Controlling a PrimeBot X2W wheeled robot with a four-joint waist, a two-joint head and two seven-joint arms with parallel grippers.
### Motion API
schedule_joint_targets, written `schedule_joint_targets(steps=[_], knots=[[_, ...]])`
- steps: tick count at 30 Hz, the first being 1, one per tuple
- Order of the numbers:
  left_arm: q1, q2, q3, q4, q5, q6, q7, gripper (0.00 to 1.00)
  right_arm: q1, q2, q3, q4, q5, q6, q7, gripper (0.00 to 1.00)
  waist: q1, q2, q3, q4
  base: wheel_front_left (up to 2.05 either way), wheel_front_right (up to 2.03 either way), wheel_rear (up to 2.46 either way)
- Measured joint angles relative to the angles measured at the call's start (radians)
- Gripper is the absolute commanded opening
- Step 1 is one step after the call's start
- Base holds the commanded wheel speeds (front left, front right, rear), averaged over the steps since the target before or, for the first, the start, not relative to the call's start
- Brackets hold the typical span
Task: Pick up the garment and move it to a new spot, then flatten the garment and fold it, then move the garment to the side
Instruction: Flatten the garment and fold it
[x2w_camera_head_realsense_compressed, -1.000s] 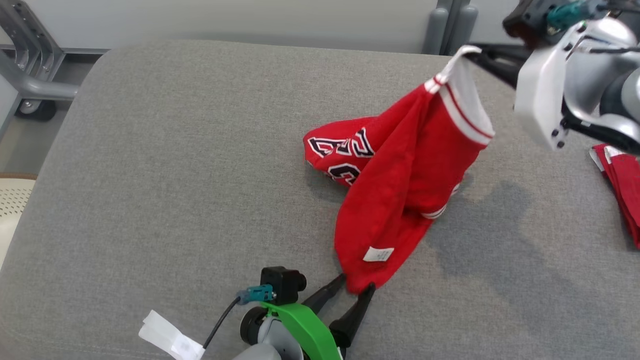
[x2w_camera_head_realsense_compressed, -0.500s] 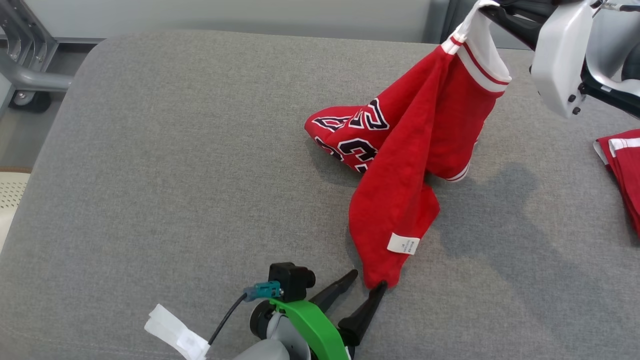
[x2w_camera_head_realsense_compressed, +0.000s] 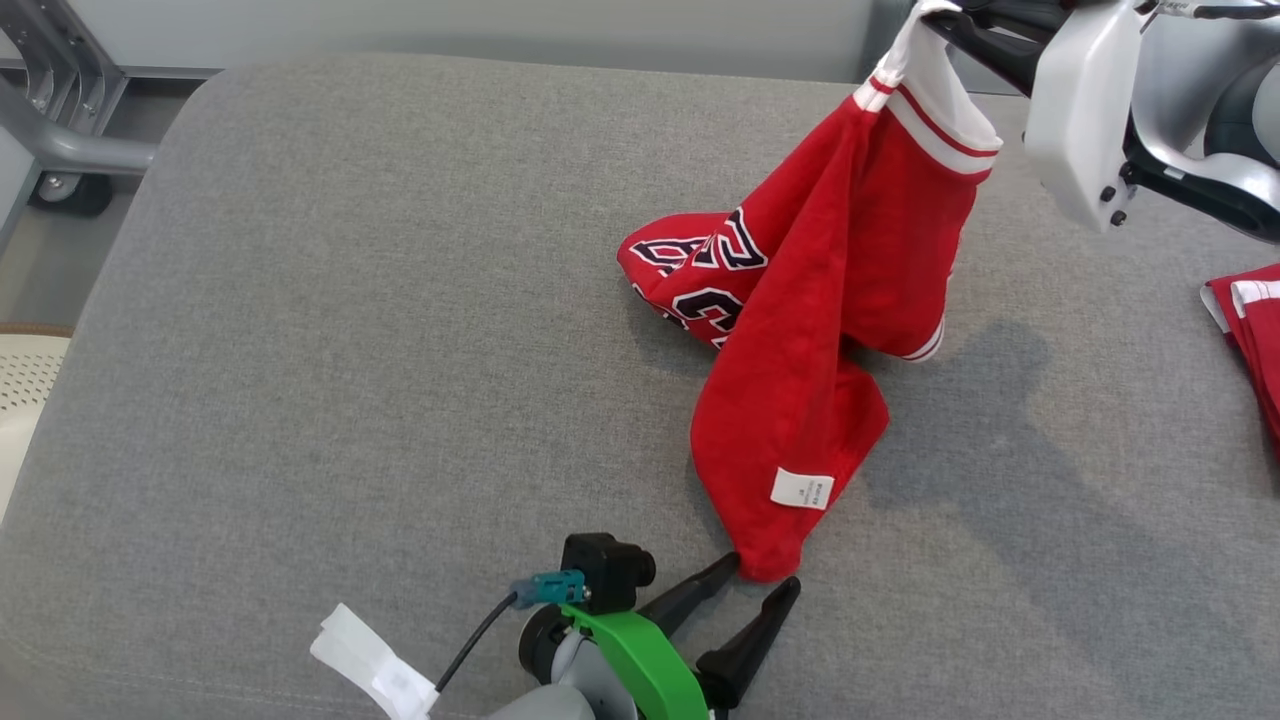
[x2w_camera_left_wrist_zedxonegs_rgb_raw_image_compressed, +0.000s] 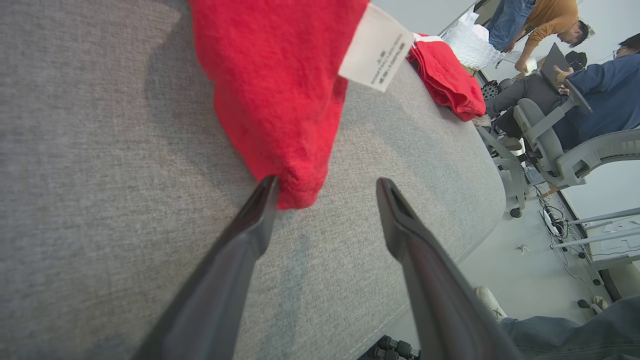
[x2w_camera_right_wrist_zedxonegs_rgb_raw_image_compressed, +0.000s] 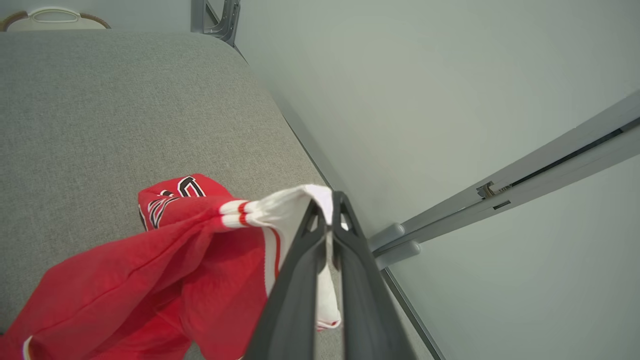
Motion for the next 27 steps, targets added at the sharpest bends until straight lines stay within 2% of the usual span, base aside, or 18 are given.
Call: schedule_joint_targets(steps=[18,19,20,21,27], knots=[[-0.057,0.0,-0.031,0.015,-0.028,0.039,-0.017,1.0,-0.072,0.043,0.031,-0.003,0.02,0.0,0.001,0.0,0.0,-0.0001,0.044,-0.024,0.0,0.0,0.0],[-0.06,0.0,-0.032,0.016,-0.029,0.04,-0.017,0.79,-0.075,0.045,0.031,-0.003,0.022,0.0,0.001,0.0,0.0,0.0,0.046,-0.026,0.0,0.0,0.0],[-0.061,0.0,-0.033,0.016,-0.03,0.04,-0.018,0.31,-0.076,0.046,0.031,-0.004,0.024,0.0,0.001,0.0,0.0,0.0,0.049,-0.028,0.0,0.0,0.0],[-0.065,0.0,-0.037,0.017,-0.031,0.04,-0.018,0.0,-0.076,0.046,0.031,-0.003,0.024,0.0,0.0,0.0,0.0,0.0,0.052,-0.029,0.0,0.0,0.0],[-0.08,0.0,-0.058,0.048,-0.043,0.04,-0.018,0.0,-0.076,0.036,0.032,0.013,0.024,0.0,-0.023,0.0,0.0,0.0,0.054,-0.026,0.0,0.0,0.0]])
